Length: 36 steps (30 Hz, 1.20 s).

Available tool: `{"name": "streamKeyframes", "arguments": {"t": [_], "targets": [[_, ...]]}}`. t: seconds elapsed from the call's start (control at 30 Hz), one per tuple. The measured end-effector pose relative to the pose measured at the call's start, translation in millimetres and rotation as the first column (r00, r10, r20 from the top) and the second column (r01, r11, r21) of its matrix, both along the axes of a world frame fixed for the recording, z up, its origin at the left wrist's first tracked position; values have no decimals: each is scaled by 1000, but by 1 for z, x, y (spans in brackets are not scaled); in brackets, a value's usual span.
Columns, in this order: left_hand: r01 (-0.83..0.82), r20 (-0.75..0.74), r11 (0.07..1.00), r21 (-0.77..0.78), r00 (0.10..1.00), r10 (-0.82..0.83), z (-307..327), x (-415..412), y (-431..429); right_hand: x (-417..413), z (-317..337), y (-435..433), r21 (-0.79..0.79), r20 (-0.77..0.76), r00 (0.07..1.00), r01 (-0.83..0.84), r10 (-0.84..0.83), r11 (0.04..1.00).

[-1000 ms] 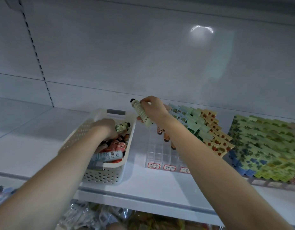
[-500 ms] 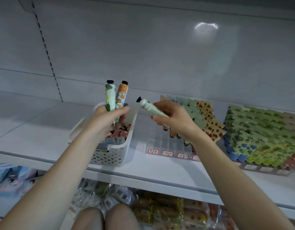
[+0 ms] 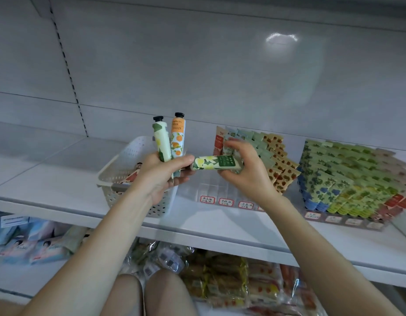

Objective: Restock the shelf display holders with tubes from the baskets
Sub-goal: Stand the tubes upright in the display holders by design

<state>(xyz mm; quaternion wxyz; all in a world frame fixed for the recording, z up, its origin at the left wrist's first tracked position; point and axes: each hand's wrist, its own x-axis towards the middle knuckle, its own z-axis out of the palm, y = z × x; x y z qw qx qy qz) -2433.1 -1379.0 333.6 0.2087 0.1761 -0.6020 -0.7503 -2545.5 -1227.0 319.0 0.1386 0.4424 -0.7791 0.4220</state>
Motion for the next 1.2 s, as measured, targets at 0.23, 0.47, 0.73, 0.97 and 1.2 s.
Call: {"name": "streamKeyframes", "arguments": {"t": [0.23, 0.47, 0.73, 0.97, 1.2], "targets": [[-48, -20, 998, 39, 999, 49, -13, -7, 10, -2, 6, 11, -352, 829, 498, 111, 254, 929], [-90, 23, 995, -36, 996, 91, -29, -16, 21, -21, 42, 37, -199, 537, 834, 274, -129, 941], [-6, 59, 999, -34, 998, 8, -48, -19, 39, -30, 37, 35, 308, -104, 886, 460, -452, 833], [25, 101, 999, -48, 995, -20, -61, -18, 40, -40, 15, 20, 411, -272, 839, 544, -471, 732], [67, 116, 997, -33, 991, -63, -66, -20, 41, -48, 11, 17, 399, -359, 810, 582, -463, 709]]}}
